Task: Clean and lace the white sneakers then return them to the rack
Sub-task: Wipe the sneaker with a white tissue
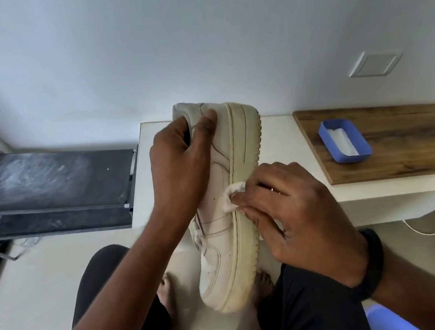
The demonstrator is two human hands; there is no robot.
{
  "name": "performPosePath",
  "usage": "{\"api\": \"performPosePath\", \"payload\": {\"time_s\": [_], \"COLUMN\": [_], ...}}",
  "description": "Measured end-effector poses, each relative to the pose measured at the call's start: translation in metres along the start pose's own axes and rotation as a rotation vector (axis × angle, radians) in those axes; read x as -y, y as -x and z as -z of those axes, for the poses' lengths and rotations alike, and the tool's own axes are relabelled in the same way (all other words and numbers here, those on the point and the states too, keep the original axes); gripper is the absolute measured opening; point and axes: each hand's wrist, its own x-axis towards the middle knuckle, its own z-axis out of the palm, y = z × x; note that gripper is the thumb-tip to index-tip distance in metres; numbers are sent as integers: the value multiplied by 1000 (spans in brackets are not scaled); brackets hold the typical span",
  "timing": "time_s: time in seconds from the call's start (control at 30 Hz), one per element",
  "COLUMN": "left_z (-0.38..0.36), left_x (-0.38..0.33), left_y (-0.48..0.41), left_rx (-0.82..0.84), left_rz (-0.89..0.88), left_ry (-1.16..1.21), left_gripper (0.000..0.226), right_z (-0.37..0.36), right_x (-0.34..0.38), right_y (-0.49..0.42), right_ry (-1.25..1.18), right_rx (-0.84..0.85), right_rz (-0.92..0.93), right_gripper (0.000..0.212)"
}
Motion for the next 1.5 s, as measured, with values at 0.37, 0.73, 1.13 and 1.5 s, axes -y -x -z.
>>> {"api": "performPosePath", "payload": {"time_s": [0.37, 0.73, 1.13, 1.5], "left_z": [6, 4, 10, 14], "left_x": [2, 16, 30, 27], "left_y": [-9, -26, -39, -44], "left_rx": [-32, -27, -54, -115], "left_rz": [47, 162, 380, 558], "left_ry": [47, 65, 266, 377], "left_gripper": [57, 58, 28, 23], "right_z": [1, 12, 12, 13], "right_x": [4, 6, 16, 4], "right_y": [-15, -11, 16, 7], "right_ry": [-101, -147, -31, -50], "right_rx": [-13, 188, 289, 189], "right_rz": [-38, -35, 49, -64], "right_gripper": [16, 16, 21, 17]}}
